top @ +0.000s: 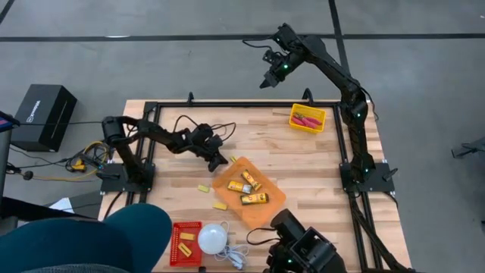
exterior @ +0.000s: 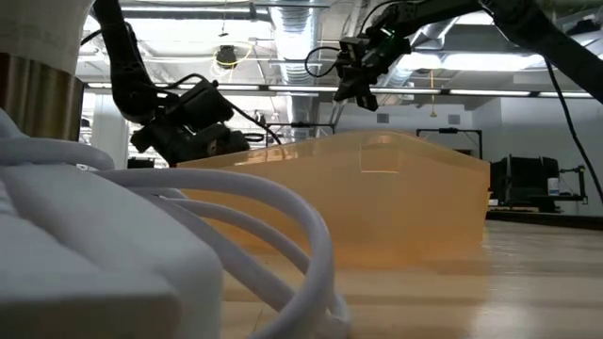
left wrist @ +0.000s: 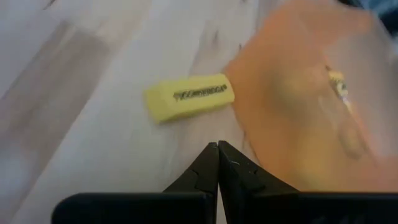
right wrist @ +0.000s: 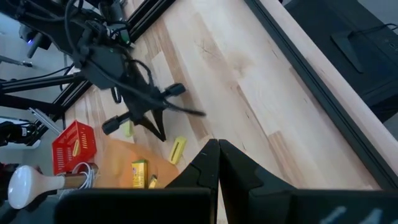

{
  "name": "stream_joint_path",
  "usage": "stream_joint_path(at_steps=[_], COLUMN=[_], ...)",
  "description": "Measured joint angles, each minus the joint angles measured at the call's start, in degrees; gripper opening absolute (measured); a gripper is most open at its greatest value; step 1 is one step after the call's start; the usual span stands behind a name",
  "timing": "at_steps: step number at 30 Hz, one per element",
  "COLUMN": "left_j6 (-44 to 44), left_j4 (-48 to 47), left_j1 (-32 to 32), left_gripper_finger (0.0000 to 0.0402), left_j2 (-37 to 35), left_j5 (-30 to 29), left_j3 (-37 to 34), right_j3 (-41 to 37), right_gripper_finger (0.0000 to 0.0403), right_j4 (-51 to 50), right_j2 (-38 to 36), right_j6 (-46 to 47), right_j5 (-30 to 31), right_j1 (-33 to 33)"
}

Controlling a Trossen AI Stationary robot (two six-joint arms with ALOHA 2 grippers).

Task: Pick & Place School Supplies
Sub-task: Put the yellow eraser into the red bin

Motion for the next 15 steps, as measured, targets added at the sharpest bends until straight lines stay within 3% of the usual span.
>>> stream_joint_path(at_steps=[5, 15], left_j6=[-5.28, -3.50], left_j4=[2.09, 4.66], left_j1=[3.06, 1.49], left_gripper_finger=[0.0000, 0.0000], left_j2=[-5.10, -3.83], left_j5=[-4.10, -3.35], left_j3=[-0.54, 1.45], right_j3=[0.00, 0.02], right_gripper_finger=[0.0000, 0.0000], right_j4=[0.43, 2.69], right_j2=[0.00, 0.00], right_j6=[-0.02, 1.40], right_j5=[-1.18, -1.79], right_j1=[0.04, 0.04])
